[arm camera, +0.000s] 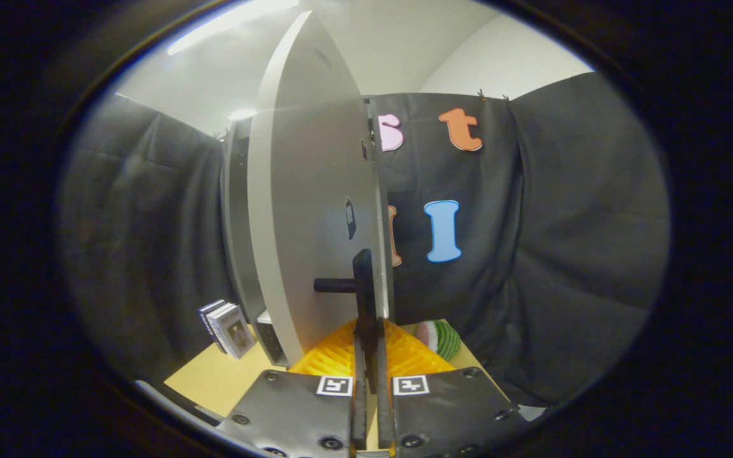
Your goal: Open the shoe cabinet door, grab the shoes and put them into the shoe cabinet, then close the shoe cabinet door.
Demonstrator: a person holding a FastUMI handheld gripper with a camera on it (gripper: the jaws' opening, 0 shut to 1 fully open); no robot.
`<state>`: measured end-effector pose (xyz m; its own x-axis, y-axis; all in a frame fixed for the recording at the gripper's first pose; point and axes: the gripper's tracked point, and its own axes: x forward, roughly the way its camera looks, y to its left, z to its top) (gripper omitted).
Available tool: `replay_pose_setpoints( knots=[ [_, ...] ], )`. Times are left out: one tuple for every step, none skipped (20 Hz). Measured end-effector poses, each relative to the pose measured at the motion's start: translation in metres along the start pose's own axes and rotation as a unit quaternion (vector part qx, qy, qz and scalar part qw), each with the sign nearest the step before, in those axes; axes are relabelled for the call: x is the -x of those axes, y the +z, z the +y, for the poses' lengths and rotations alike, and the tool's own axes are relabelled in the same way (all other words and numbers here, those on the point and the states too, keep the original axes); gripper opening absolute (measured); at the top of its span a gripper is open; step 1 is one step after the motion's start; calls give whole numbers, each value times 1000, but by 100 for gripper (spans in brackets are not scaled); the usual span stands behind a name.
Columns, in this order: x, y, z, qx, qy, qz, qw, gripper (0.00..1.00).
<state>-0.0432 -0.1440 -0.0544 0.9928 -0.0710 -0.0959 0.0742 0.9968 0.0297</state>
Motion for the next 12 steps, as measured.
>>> replay_pose_setpoints(
  knots=[
    [-1, 1, -7, 5, -7, 0, 1000, 8],
    [0, 0, -13, 10, -13, 0, 1000, 7],
    [-1, 1, -18, 12, -19, 0, 1000, 6],
    [0, 1, -24, 13, -21, 0, 1000, 5],
    [0, 1, -29, 14, -20, 0, 1000, 5],
    [-2, 2, -32, 12, -18, -1, 1000, 4],
    [-3, 2, -35, 12, -15, 0, 1000, 3],
    [-4, 3, -39, 9, -13, -2, 1000, 2],
    [-4, 3, -43, 5, -10, -2, 1000, 3],
    [-4, 2, -46, 0, -5, -2, 1000, 3],
    [-5, 2, -49, -3, -1, -1, 1000, 3],
    [-6, 2, -51, -4, 3, 0, 1000, 3]
  ],
)
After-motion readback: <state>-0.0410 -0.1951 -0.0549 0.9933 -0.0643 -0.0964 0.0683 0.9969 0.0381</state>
